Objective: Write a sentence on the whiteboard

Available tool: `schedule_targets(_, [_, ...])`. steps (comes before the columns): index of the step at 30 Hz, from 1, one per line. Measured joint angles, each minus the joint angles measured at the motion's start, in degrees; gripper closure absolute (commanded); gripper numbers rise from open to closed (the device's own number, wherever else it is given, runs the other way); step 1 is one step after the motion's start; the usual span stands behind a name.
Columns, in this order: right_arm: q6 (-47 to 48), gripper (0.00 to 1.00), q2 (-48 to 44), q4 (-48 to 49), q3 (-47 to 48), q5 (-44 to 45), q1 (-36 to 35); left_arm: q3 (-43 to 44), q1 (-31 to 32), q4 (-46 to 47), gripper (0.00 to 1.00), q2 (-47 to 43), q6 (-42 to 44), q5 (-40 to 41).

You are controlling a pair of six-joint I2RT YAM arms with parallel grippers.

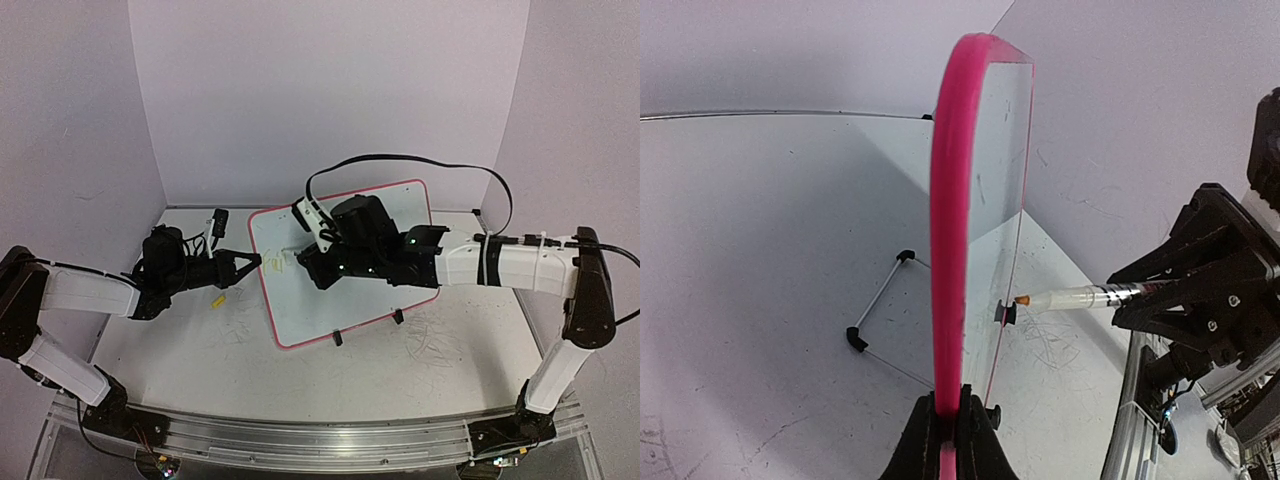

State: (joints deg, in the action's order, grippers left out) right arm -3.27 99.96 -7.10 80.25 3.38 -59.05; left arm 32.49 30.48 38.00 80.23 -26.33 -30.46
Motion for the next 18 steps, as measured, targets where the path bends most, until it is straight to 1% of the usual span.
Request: schedule_targets(18, [0.0, 1.00, 1.6, -0.1, 0.0, 0.6, 0.0, 0.0, 0.0, 0.0, 1.00, 0.0, 0.4, 0.0])
